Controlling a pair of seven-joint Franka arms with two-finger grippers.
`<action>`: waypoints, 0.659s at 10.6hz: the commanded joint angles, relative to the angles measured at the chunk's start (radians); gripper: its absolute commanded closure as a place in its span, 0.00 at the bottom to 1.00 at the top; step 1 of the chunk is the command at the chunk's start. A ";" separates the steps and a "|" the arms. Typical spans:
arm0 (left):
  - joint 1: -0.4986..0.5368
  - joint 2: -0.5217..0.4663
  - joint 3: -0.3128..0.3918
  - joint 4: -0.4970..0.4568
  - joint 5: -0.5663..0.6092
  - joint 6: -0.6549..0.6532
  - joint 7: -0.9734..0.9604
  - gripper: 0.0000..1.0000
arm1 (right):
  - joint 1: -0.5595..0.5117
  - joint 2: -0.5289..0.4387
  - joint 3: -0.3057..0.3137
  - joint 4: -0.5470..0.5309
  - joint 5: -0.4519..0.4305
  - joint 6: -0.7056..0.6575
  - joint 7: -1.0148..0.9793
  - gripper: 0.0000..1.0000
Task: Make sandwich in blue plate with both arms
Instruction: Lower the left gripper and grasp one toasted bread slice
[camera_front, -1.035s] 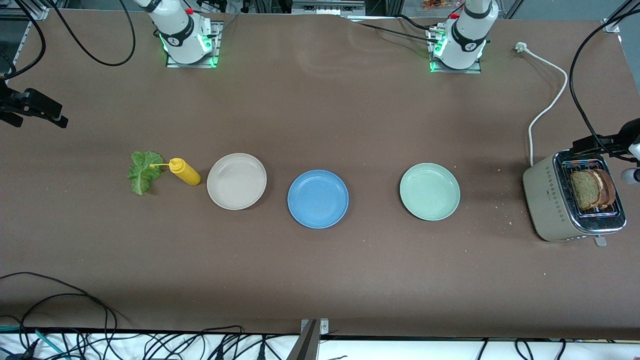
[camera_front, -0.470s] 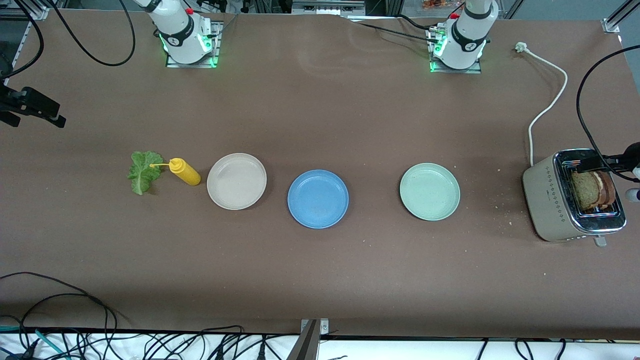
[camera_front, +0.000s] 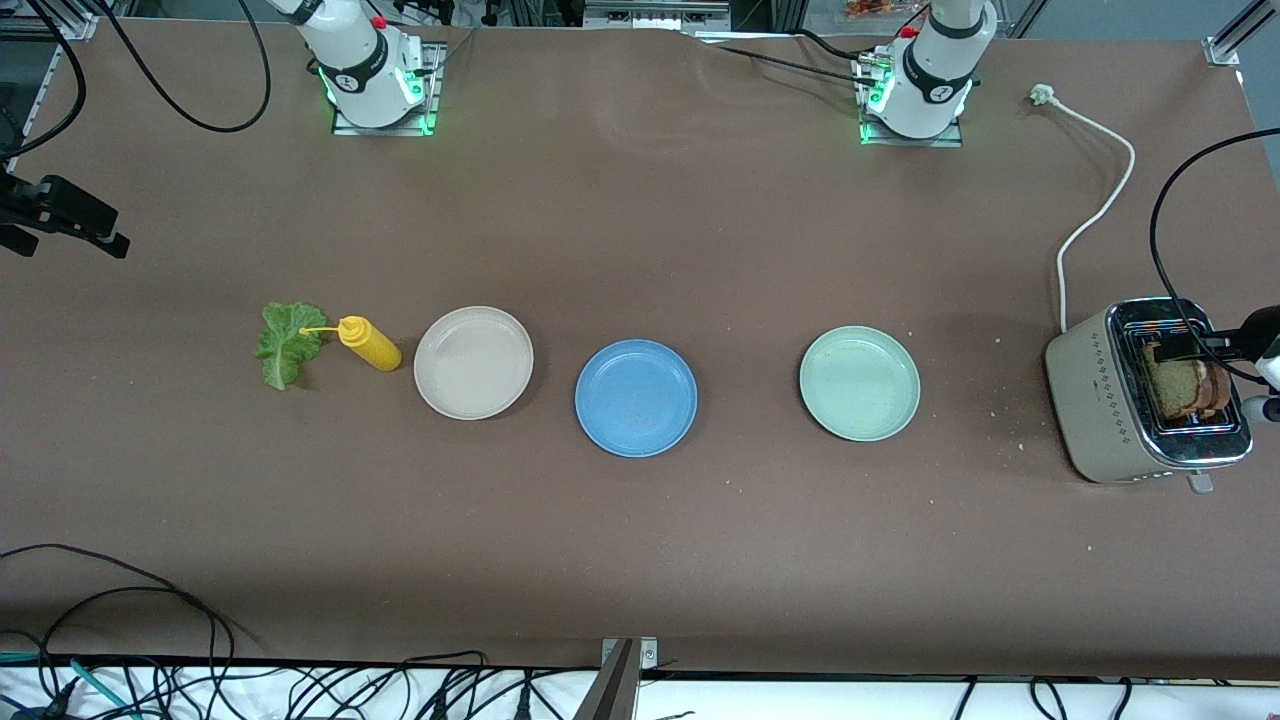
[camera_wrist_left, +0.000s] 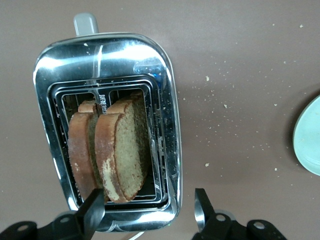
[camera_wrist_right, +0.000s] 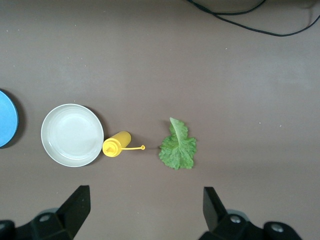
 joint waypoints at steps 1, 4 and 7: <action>0.019 0.027 -0.004 0.015 0.021 0.004 0.025 0.27 | -0.004 0.001 0.002 0.019 0.005 -0.006 -0.003 0.00; 0.035 0.042 -0.004 0.017 0.022 0.005 0.032 0.29 | -0.004 -0.001 0.002 0.019 0.006 -0.008 -0.001 0.00; 0.044 0.057 -0.004 0.017 0.021 0.011 0.045 0.29 | -0.002 -0.001 0.007 0.019 0.052 -0.005 0.002 0.00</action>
